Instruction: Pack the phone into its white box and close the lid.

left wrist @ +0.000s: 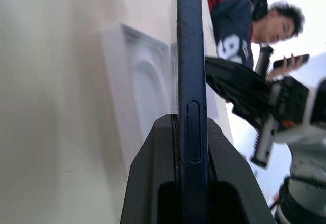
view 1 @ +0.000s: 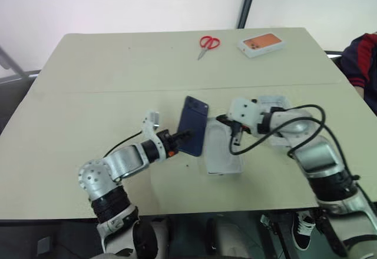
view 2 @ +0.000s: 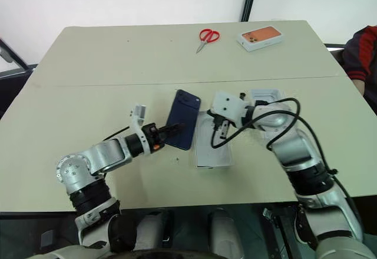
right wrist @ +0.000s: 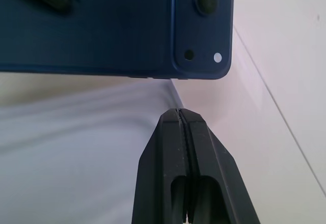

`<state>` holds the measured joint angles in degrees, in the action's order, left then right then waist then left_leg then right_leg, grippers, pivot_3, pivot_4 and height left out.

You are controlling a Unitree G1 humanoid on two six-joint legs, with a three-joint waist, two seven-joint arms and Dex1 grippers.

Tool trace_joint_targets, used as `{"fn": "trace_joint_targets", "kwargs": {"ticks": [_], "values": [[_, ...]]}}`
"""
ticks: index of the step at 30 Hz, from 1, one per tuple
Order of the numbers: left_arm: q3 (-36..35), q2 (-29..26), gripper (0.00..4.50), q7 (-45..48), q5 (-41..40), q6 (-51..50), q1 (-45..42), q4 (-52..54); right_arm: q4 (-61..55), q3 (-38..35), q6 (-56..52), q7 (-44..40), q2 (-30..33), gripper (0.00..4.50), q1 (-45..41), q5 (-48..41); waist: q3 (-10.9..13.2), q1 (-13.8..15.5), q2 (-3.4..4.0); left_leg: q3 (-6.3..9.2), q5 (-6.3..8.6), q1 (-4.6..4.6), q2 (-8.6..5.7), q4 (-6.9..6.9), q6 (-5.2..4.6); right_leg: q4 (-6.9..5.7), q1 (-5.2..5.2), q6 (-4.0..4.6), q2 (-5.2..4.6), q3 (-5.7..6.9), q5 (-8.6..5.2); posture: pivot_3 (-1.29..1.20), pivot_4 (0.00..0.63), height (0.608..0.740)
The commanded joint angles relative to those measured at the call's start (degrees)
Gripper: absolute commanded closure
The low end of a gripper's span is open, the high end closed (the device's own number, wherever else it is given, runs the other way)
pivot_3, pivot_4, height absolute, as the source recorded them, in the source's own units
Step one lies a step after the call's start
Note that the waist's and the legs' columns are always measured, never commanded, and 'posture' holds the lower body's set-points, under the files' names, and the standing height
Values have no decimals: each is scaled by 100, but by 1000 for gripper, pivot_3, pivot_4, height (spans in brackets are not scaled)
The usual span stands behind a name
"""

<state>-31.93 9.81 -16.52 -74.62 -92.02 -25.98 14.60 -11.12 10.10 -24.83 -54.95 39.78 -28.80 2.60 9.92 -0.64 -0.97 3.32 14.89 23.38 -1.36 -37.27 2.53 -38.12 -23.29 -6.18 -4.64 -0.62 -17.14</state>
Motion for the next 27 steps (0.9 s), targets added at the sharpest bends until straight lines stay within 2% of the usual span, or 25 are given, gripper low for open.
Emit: {"fn": "trace_joint_targets", "kwargs": {"ticks": [1,6,11,20,27], "values": [[415,130,4470,-589,-784,100,34,-152,-81,-284,139,-33,333,4500,141,-56,0,4,0,0,0,0,0,0,0,0,0,0,1,-1,0,0,150,740],[1183,-206,4470,-1455,-1639,639,158,-542,10,-394,192,48,570,4500,206,-64,0,3,-1,-1,-1,-2,0,-4,1,0,4,0,0,-3,0,0,150,740],[2115,-804,4470,-1990,-2586,1354,203,-708,72,-375,262,102,602,4500,205,-59,0,15,0,0,-15,-2,-1,-6,24,0,4,0,-1,-4,0,0,150,740],[3178,-1781,4470,-2211,-3512,2530,218,-637,141,-323,306,188,568,4500,171,-37,-1,18,1,0,-16,-2,-2,-7,26,0,5,1,-1,-5,-1,0,150,740],[3593,-2393,1185,-2012,-3752,2924,241,-434,149,-320,314,213,577,4500,151,-40,-1,14,1,0,-17,-2,-2,-7,25,0,6,1,-1,-5,-1,0,150,740]]}}
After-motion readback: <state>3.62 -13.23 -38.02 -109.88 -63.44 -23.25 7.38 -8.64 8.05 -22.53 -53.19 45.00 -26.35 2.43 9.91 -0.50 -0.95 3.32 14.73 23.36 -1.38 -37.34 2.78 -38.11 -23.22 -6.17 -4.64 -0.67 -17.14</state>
